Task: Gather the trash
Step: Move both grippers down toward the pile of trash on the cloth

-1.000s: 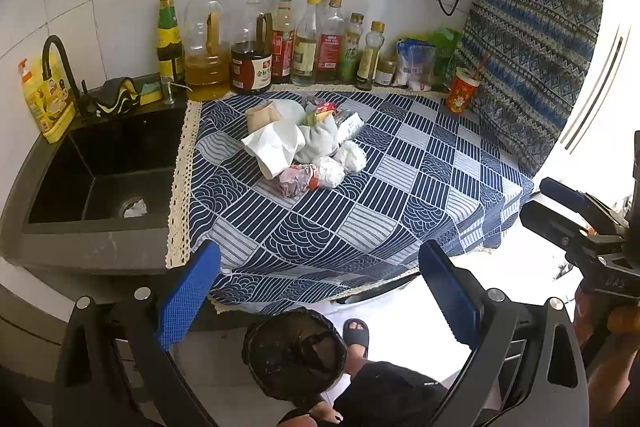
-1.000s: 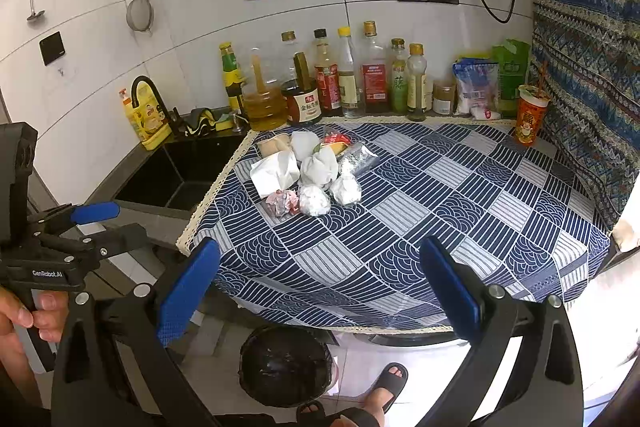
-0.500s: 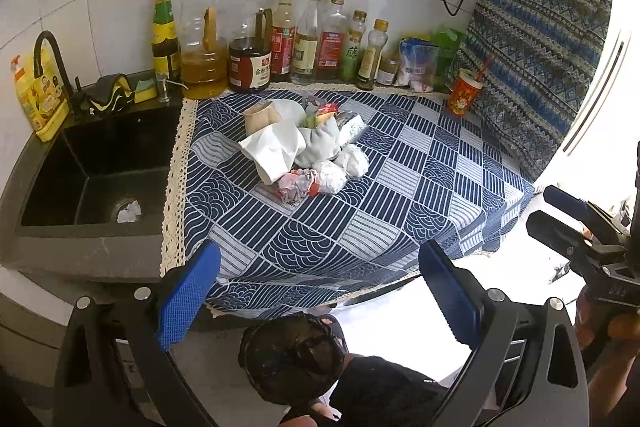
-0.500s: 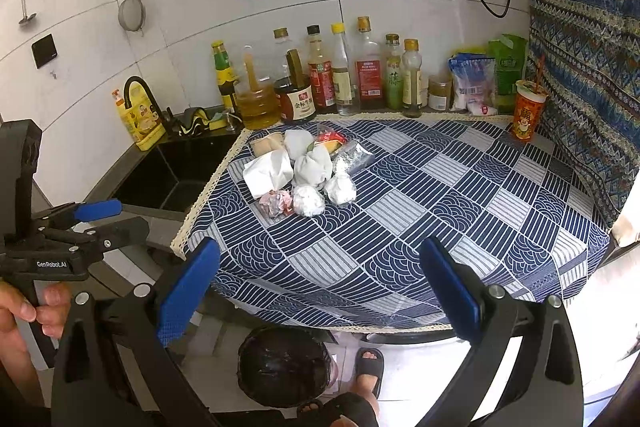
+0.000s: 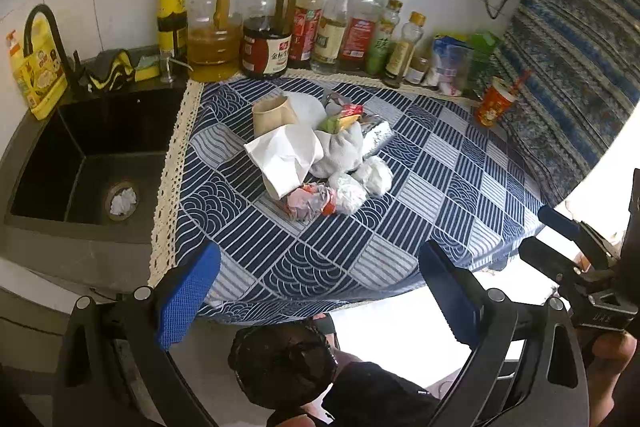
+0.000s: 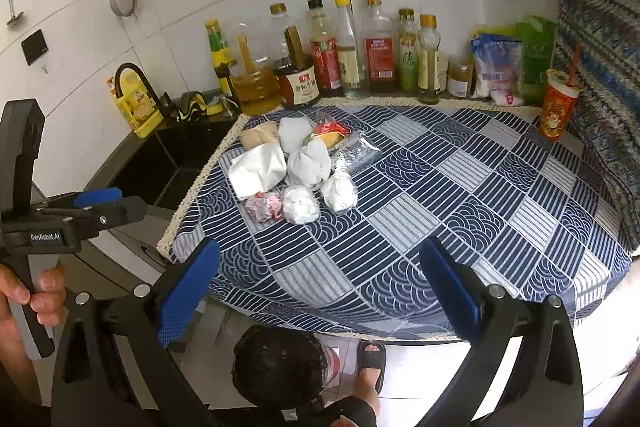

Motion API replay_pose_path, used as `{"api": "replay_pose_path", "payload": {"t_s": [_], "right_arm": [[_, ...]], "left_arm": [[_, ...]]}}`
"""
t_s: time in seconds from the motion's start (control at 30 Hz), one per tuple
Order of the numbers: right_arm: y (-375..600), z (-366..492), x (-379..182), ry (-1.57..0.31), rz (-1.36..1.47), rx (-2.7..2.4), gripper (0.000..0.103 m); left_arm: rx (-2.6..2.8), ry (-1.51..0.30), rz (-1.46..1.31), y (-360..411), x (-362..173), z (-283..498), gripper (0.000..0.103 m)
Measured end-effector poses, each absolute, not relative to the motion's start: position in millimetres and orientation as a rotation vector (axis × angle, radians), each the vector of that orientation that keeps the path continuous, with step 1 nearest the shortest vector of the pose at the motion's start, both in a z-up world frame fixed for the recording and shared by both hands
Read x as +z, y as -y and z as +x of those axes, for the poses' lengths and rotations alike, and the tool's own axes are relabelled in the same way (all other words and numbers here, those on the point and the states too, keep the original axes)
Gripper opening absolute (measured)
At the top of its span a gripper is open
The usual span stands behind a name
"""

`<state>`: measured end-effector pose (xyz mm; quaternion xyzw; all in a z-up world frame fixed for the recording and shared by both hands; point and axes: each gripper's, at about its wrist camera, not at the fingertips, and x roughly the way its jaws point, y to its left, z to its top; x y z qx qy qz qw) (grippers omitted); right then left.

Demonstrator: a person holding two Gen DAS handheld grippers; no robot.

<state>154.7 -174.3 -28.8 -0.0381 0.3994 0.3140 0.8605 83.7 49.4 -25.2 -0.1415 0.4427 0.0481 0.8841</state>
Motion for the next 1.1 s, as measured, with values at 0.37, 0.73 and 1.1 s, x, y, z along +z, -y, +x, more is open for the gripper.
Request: {"api": "replay_pose_path", "payload": {"t_s": [0.37, 0.73, 1.1], "right_arm": [[163.5, 215.8, -60.6, -0.928, -0.077, 0.695, 0.099], [146.4, 271.3, -97.6, -1.006, -0.066, 0.752, 0.099], [120.3, 311.7, -143.0, -1.086, -0.073, 0.842, 0.099]], "left_arm": [[0.122, -1.008, -0.365, -62.0, -49.7, 145.1, 0.096], [0.175, -1.083, -0.514, -88.5, -84.7, 204.3, 0.096], [0.264, -1.16, -0.602, -112.6, -120.5, 239.4, 0.096]]}}
